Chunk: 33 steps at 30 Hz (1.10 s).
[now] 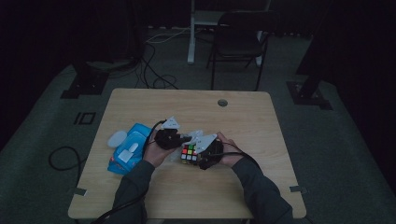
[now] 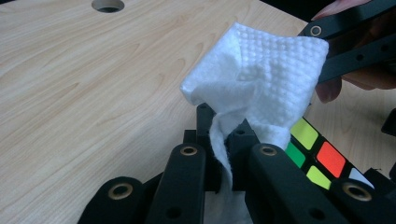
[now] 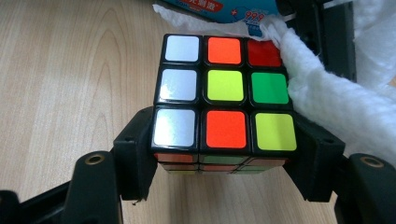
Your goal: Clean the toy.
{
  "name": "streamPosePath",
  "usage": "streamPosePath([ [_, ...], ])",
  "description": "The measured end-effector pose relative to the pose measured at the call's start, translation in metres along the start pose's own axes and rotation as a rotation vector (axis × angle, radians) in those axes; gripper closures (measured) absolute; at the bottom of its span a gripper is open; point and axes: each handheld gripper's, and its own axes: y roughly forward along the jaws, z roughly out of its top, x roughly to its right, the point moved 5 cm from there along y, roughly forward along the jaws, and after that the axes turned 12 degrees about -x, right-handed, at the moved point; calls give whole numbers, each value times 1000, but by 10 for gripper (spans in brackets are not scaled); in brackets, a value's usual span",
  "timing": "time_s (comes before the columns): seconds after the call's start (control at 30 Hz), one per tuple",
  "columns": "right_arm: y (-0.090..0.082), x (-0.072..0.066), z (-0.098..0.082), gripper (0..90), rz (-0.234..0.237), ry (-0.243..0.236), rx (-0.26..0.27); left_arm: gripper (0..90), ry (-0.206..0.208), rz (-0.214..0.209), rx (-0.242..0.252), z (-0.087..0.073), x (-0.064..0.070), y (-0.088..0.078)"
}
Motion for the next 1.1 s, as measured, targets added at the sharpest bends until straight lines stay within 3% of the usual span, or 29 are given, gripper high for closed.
streamPosePath([
  [0.23, 3, 0, -1, 343, -3, -1, -11, 883, 22, -55, 15, 4, 7, -3],
  [0.9, -4, -2, 3, 343, -16, -26, 16, 885, -27, -56, -35, -8, -8, 6],
  [1.1, -1, -4, 3, 343, -9, -33, 6, 885, -11, -101, 0, -2, -2, 2],
])
